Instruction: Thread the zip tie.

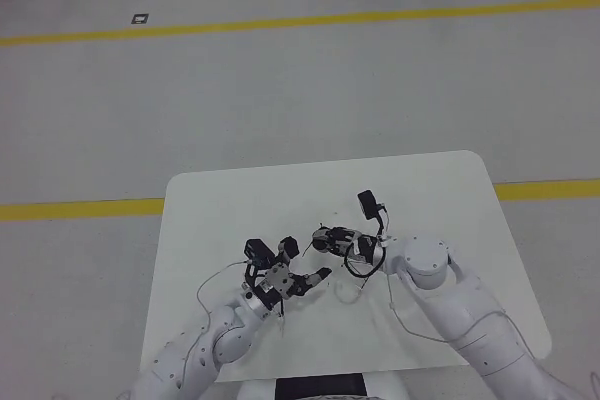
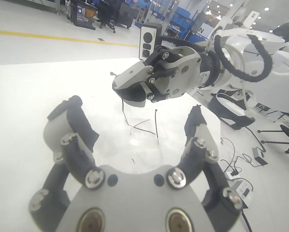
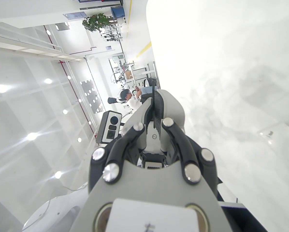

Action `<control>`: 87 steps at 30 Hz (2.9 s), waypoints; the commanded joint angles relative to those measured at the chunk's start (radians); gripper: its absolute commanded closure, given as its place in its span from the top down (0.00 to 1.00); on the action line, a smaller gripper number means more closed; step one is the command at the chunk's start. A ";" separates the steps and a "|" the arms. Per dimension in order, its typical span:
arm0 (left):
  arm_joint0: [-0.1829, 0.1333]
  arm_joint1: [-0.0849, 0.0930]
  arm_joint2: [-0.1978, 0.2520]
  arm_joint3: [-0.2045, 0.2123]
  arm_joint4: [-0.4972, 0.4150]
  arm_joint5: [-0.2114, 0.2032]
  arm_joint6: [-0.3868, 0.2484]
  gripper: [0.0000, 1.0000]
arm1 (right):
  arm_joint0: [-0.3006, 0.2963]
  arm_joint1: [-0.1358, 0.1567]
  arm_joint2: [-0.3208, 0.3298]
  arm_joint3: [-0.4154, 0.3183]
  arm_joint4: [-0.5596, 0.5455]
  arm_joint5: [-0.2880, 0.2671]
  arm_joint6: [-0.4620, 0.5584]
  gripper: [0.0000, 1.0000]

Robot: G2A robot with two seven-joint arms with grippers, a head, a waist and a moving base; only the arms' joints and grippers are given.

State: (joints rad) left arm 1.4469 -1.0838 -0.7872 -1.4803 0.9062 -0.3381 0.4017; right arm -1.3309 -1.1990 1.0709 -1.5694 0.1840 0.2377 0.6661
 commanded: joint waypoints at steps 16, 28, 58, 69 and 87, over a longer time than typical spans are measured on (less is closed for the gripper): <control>-0.001 -0.003 -0.004 -0.009 -0.005 0.010 -0.019 1.00 | -0.026 0.005 0.003 -0.038 -0.055 -0.064 -0.042 0.00; -0.006 -0.008 -0.006 -0.017 0.020 0.025 -0.036 1.00 | -0.038 0.008 0.011 -0.046 -0.072 -0.066 -0.060 0.00; 0.008 -0.013 -0.024 -0.007 0.038 0.022 -0.037 0.44 | -0.038 0.008 0.011 -0.046 -0.072 -0.066 -0.060 0.00; 0.015 -0.017 -0.035 -0.006 0.019 0.030 -0.040 0.34 | -0.038 0.008 0.011 -0.046 -0.072 -0.066 -0.060 0.00; 0.026 -0.024 -0.050 -0.004 -0.043 0.011 -0.040 0.27 | -0.038 0.008 0.011 -0.046 -0.072 -0.066 -0.060 0.00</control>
State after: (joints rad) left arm 1.4742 -1.1077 -0.8366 -1.4856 0.8635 -0.3275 0.3624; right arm -1.3692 -1.1909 1.0814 -1.6156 0.1115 0.1716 0.6059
